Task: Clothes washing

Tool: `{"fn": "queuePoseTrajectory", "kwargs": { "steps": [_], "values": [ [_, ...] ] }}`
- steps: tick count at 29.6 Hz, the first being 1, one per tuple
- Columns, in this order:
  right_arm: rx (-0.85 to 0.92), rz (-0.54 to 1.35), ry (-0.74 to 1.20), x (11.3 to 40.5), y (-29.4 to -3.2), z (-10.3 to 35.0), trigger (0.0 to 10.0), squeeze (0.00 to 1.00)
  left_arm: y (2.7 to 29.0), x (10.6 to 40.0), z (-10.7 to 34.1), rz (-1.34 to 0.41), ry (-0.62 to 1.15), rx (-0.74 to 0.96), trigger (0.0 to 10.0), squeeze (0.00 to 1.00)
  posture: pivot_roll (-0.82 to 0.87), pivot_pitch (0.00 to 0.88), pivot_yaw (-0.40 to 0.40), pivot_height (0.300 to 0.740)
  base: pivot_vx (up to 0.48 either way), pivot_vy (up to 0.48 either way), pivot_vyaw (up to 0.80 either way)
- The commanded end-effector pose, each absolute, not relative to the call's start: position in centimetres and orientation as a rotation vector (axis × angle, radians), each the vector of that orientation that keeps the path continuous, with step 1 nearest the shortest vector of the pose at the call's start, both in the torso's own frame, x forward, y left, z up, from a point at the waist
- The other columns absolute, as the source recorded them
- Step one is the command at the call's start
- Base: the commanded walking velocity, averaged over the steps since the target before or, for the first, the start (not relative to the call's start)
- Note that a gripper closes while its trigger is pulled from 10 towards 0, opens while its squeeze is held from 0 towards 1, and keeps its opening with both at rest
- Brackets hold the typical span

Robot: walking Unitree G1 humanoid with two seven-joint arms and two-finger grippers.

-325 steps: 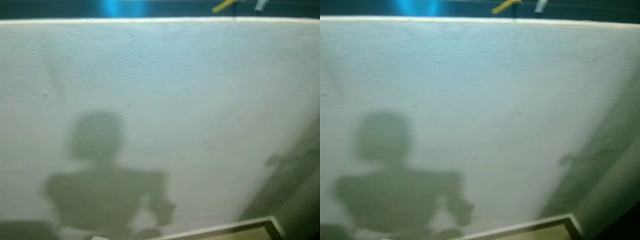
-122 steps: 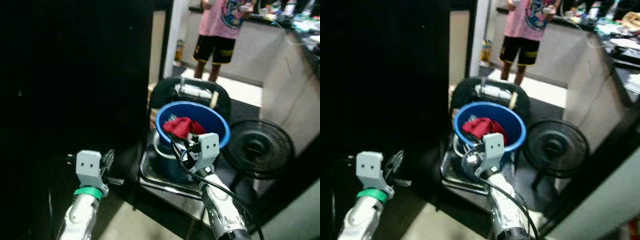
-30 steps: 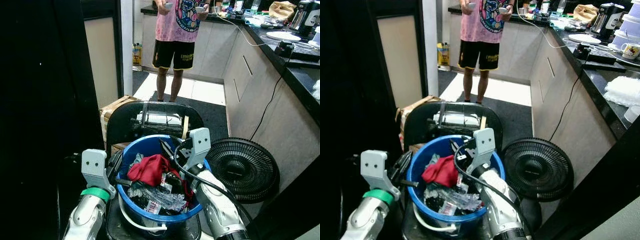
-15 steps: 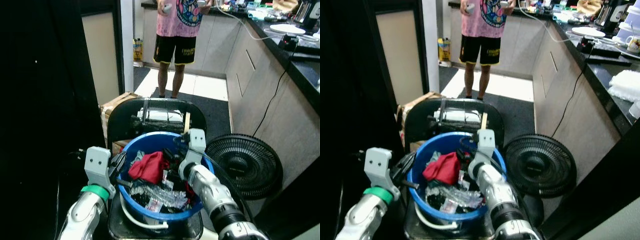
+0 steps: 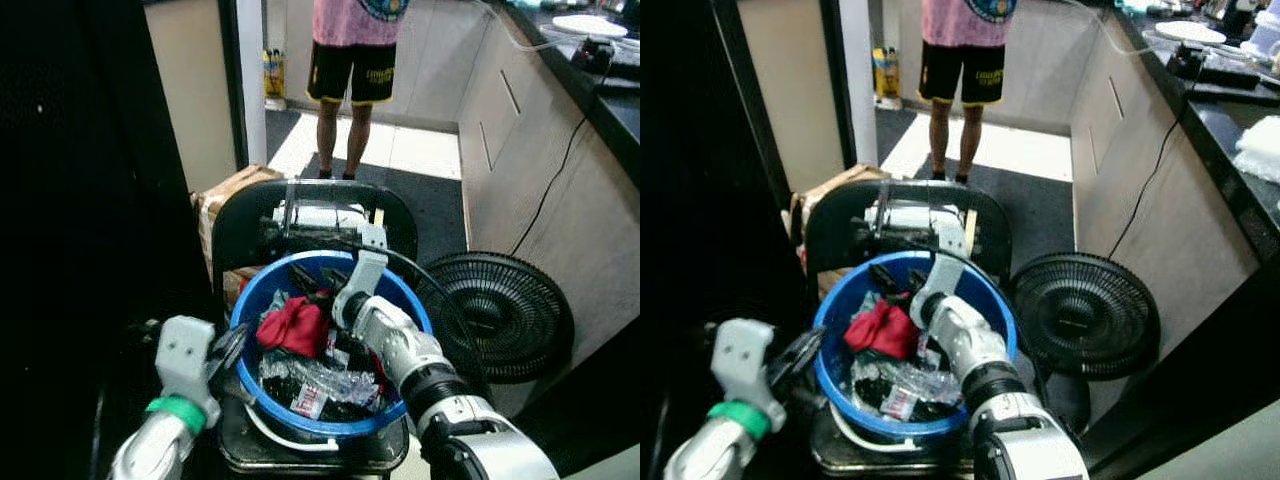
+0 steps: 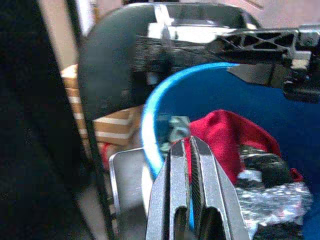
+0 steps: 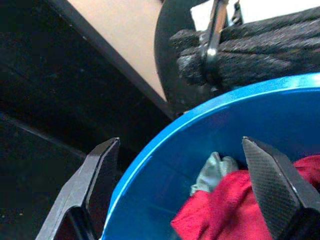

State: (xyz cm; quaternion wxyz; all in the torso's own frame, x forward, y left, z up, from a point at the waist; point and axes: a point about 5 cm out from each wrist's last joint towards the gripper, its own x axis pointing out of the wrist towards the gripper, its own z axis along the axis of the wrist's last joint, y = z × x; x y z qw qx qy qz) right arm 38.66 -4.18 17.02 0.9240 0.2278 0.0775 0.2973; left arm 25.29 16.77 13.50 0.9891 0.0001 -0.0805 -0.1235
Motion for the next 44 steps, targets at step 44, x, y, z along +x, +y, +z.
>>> {"fn": "queuePoseTrajectory", "kwargs": {
  "steps": [44],
  "values": [
    [0.556, 0.358, 0.544, 36.2, -2.9, 9.8, 10.0, 1.00, 18.2, 16.3, 12.1, -0.304, 0.068, 0.031, 10.0, 0.00, 0.05, 0.292, 0.026, 0.740, 0.000, 0.000, 0.00]
  ]
}}
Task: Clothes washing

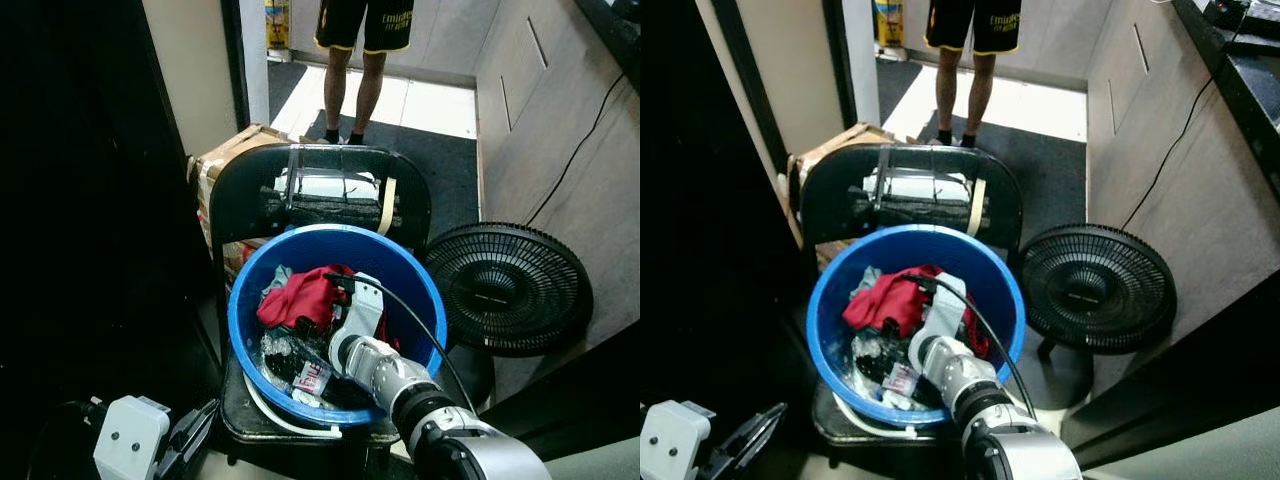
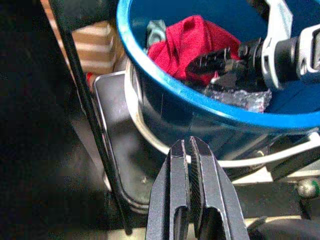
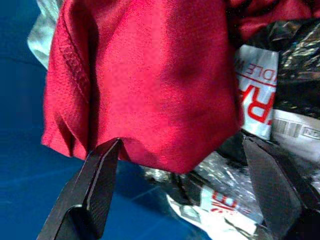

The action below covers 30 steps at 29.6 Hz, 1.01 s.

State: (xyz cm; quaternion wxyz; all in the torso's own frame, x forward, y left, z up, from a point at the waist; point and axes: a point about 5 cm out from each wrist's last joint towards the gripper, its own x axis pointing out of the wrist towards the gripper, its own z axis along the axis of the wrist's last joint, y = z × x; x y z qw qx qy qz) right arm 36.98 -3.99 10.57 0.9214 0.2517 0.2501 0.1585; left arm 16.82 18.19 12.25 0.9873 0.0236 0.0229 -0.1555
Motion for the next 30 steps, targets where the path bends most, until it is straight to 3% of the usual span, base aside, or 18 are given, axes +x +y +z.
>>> {"fn": "queuePoseTrajectory", "kwargs": {
  "steps": [1, 9, 10, 11, 12, 14, 15, 21, 22, 24, 26, 28, 30],
  "values": [
    [0.556, 0.358, 0.544, 36.2, -2.9, 9.8, 10.0, 1.00, 18.2, 16.3, 12.1, -0.304, 0.068, 0.031, 10.0, 0.00, 0.05, 0.292, 0.026, 0.740, 0.000, 0.000, 0.00],
    [0.545, 0.463, 0.488, 35.7, -0.7, 10.3, 10.0, 1.00, 18.3, 16.1, 12.3, -0.291, 0.080, 0.023, 10.0, 0.00, 0.06, 0.316, 0.037, 0.740, 0.000, 0.000, 0.00],
    [0.542, 0.467, 0.488, 35.5, -0.4, 10.2, 10.0, 0.91, 18.2, 16.0, 12.4, -0.290, 0.082, 0.020, 10.0, 0.00, 0.07, 0.324, 0.039, 0.740, 0.000, 0.000, 0.00],
    [0.539, 0.468, 0.488, 35.4, -0.3, 10.1, 10.0, 0.91, 18.2, 16.0, 12.4, -0.290, 0.083, 0.018, 10.0, 0.00, 0.07, 0.324, 0.039, 0.740, 0.000, 0.000, 0.00],
    [0.542, 0.470, 0.489, 35.3, -0.2, 10.1, 10.0, 0.23, 18.1, 16.0, 12.5, -0.290, 0.084, 0.016, 10.0, 0.00, 0.07, 0.332, 0.038, 0.740, 0.000, 0.000, 0.00],
    [0.546, 0.473, 0.489, 35.3, -0.1, 10.0, 10.0, 0.23, 18.1, 15.9, 12.5, -0.289, 0.085, 0.015, 10.0, 0.00, 0.07, 0.332, 0.038, 0.740, 0.000, 0.000, 0.00],
    [0.553, 0.487, 0.485, 35.2, 0.1, 10.0, 10.0, 0.00, 18.1, 15.9, 12.5, -0.288, 0.087, 0.014, 10.0, 0.00, 0.07, 0.336, 0.038, 0.740, 0.000, 0.000, 0.00],
    [0.554, 0.525, 0.472, 34.7, 0.7, 9.7, 10.0, 0.00, 18.1, 15.7, 12.6, -0.265, 0.094, 0.009, 10.0, 0.00, 0.08, 0.342, 0.036, 0.740, 0.000, 0.000, 0.00],
    [0.556, 0.538, 0.465, 34.5, 0.9, 9.7, 6.9, 0.00, 18.2, 15.7, 12.6, -0.256, 0.097, 0.009, 10.0, 0.00, 0.08, 0.346, 0.038, 0.740, 0.000, 0.000, 0.00],
    [0.558, 0.546, 0.460, 34.4, 1.1, 9.7, 6.9, 0.00, 18.2, 15.7, 12.6, -0.251, 0.100, 0.010, 10.0, 0.00, 0.08, 0.346, 0.038, 0.740, 0.000, 0.000, 0.00],
    [0.554, 0.563, 0.449, 34.2, 1.5, 9.7, 1.2, 0.00, 18.3, 15.7, 12.6, -0.243, 0.103, 0.011, 10.0, 0.00, 0.08, 0.349, 0.042, 0.740, 0.000, 0.000, 0.00],
    [0.557, 0.575, 0.443, 34.0, 1.9, 9.7, 0.0, 0.00, 18.3, 15.7, 12.6, -0.238, 0.104, 0.011, 10.0, 0.00, 0.08, 0.350, 0.043, 0.740, 0.000, 0.000, 0.00],
    [0.558, 0.581, 0.443, 33.9, 2.0, 9.7, 0.0, 0.00, 18.4, 15.8, 12.6, -0.237, 0.105, 0.011, 10.0, 0.00, 0.08, 0.350, 0.043, 0.740, 0.000, 0.000, 0.00]
  ]
}}
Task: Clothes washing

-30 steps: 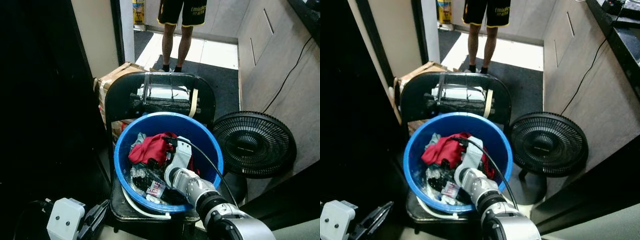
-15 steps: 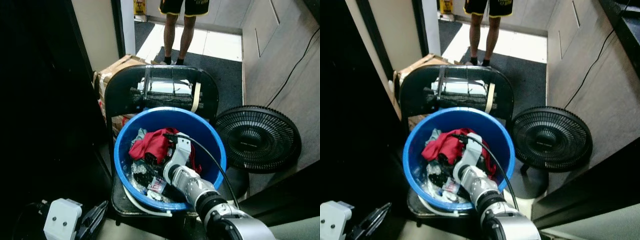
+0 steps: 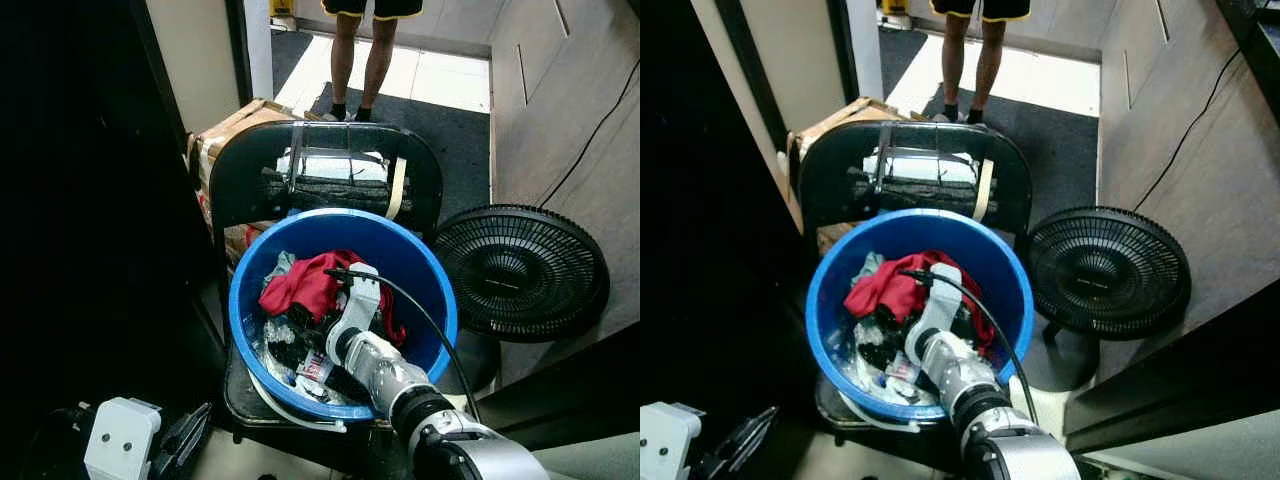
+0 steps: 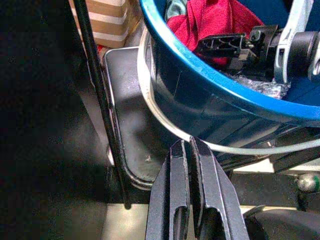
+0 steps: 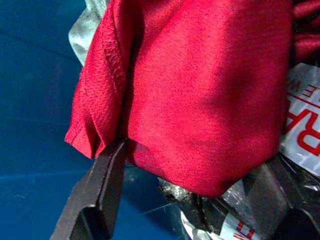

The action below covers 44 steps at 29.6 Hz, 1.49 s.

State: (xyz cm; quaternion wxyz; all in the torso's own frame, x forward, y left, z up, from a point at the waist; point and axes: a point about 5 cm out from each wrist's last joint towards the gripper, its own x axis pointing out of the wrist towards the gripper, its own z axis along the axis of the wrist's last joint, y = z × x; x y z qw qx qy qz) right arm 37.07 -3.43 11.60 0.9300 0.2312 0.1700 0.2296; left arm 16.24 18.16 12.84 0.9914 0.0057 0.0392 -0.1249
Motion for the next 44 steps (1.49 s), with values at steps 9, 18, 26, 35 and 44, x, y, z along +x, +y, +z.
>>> {"fn": "queuePoseTrajectory", "kwargs": {
  "steps": [9, 18, 26, 35, 44],
  "values": [
    [0.540, 0.620, 0.446, 33.2, 2.7, 9.2, 0.0, 0.00, 18.3, 15.8, 12.6, -0.229, 0.104, 0.009, 10.0, 0.00, 0.08, 0.348, 0.044, 0.740, 0.000, 0.000, 0.00],
    [0.540, 0.634, 0.441, 33.0, 3.0, 9.1, 0.0, 0.00, 18.2, 15.8, 12.7, -0.232, 0.104, 0.006, 10.0, 0.00, 0.08, 0.344, 0.047, 0.740, 0.000, 0.000, 0.00],
    [0.540, 0.639, 0.440, 32.8, 3.0, 8.9, 0.0, 0.00, 18.0, 15.8, 12.7, -0.236, 0.104, 0.006, 10.0, 0.00, 0.09, 0.340, 0.045, 0.740, 0.000, 0.000, 0.00],
    [0.550, 0.647, 0.390, 33.3, 2.7, 9.7, 0.0, 0.00, 17.9, 16.2, 12.7, -0.236, 0.089, 0.005, 10.0, 0.00, 0.08, 0.323, 0.039, 0.740, 0.000, 0.000, 0.00],
    [0.691, 0.752, 0.208, 35.3, 2.1, 14.3, 0.0, 0.00, 17.5, 18.6, 12.9, -0.237, 0.016, 0.006, 10.0, 0.00, 0.06, 0.248, 0.008, 0.740, 0.000, 0.000, 0.00]
  ]
}}
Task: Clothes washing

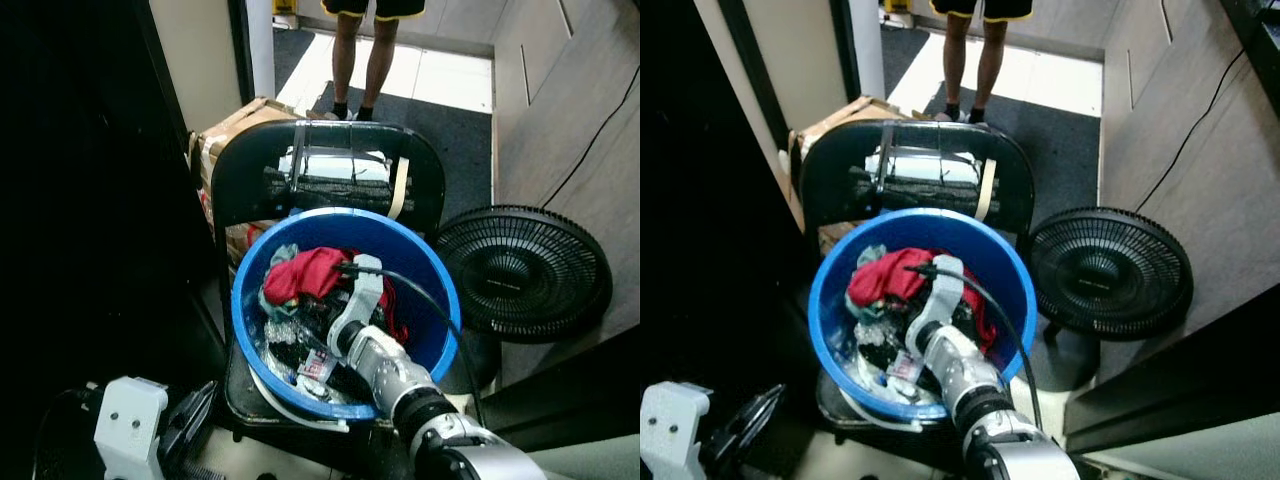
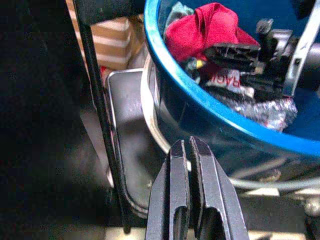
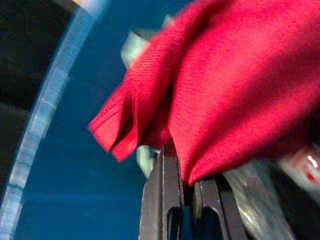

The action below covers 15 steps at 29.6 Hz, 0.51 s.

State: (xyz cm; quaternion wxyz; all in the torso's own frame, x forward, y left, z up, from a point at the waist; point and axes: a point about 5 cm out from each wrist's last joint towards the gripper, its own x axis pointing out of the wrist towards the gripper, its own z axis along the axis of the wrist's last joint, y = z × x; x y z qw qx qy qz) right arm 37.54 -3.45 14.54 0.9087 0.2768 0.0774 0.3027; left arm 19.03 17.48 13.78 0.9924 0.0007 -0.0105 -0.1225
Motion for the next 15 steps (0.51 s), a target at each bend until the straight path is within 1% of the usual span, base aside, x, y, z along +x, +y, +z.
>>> {"fn": "queuePoseTrajectory", "kwargs": {
  "steps": [1, 2, 3, 4, 5, 6, 7, 9, 10, 11, 14, 15],
  "values": [
    [0.704, 0.767, 0.182, 35.5, 1.8, 14.9, 0.0, 0.00, 17.5, 19.1, 12.9, -0.237, 0.005, 0.007, 10.0, 0.00, 0.06, 0.236, 0.005, 0.740, 0.000, 0.000, 0.00],
    [0.725, 0.785, 0.132, 35.9, 1.3, 16.2, 0.0, 0.00, 17.5, 19.7, 13.0, -0.237, -0.012, 0.007, 10.0, 0.00, 0.05, 0.192, -0.009, 0.740, 0.000, 0.000, 0.00],
    [0.725, 0.785, 0.132, 35.9, 1.3, 16.2, 0.0, 0.00, 17.5, 19.7, 13.0, -0.237, -0.012, 0.007, 10.0, 0.00, 0.05, 0.192, -0.009, 0.740, 0.000, 0.000, 0.00],
    [0.747, 0.793, 0.089, 36.3, 0.7, 17.3, 0.0, 0.00, 17.4, 20.1, 13.1, -0.238, -0.026, 0.008, 10.0, 0.00, 0.05, 0.192, -0.009, 0.740, 0.000, 0.000, 0.00],
    [0.772, 0.798, 0.030, 36.7, -0.1, 18.9, 0.0, 0.00, 17.4, 20.7, 13.2, -0.235, -0.044, 0.009, 10.0, 0.00, 0.04, 0.169, -0.017, 0.740, 0.000, 0.000, 0.00],
    [0.788, 0.803, -0.010, 36.9, -0.7, 20.0, 0.0, 0.00, 17.4, 21.2, 13.3, -0.233, -0.057, 0.010, 10.0, 0.00, 0.04, 0.169, -0.017, 0.740, 0.000, 0.000, 0.00],
    [0.807, 0.796, -0.094, 37.4, -2.0, 22.2, 0.0, 0.00, 17.4, 22.1, 13.5, -0.225, -0.083, 0.011, 10.0, 0.00, 0.04, 0.140, -0.019, 0.740, 0.000, 0.000, 0.00],
    [0.807, 0.796, -0.094, 37.4, -2.0, 22.2, 0.0, 0.00, 17.4, 22.1, 13.5, -0.225, -0.083, 0.011, 10.0, 0.00, 0.04, 0.140, -0.019, 0.740, 0.000, 0.000, 0.00],
    [0.818, 0.765, -0.165, 37.8, -3.1, 23.8, 0.0, 0.00, 17.4, 22.7, 13.9, -0.219, -0.101, 0.004, 10.0, 0.00, 0.03, 0.114, -0.019, 0.740, 0.000, 0.000, 0.00],
    [0.818, 0.765, -0.165, 37.8, -3.1, 23.8, 0.0, 0.00, 17.4, 22.7, 13.9, -0.219, -0.101, 0.004, 10.0, 0.00, 0.03, 0.114, -0.019, 0.740, 0.000, 0.000, 0.00],
    [0.872, 0.669, -0.351, 38.7, -6.5, 27.9, 0.0, 0.00, 17.2, 24.2, 14.8, -0.208, -0.154, -0.018, 10.0, 0.00, 0.04, 0.077, -0.014, 0.740, 0.000, 0.000, 0.00],
    [0.884, 0.651, -0.382, 38.8, -7.1, 28.5, 0.0, 0.00, 17.2, 24.4, 15.0, -0.207, -0.163, -0.021, 10.0, 0.00, 0.04, 0.074, -0.013, 0.740, 0.000, 0.000, 0.00]
  ]
}}
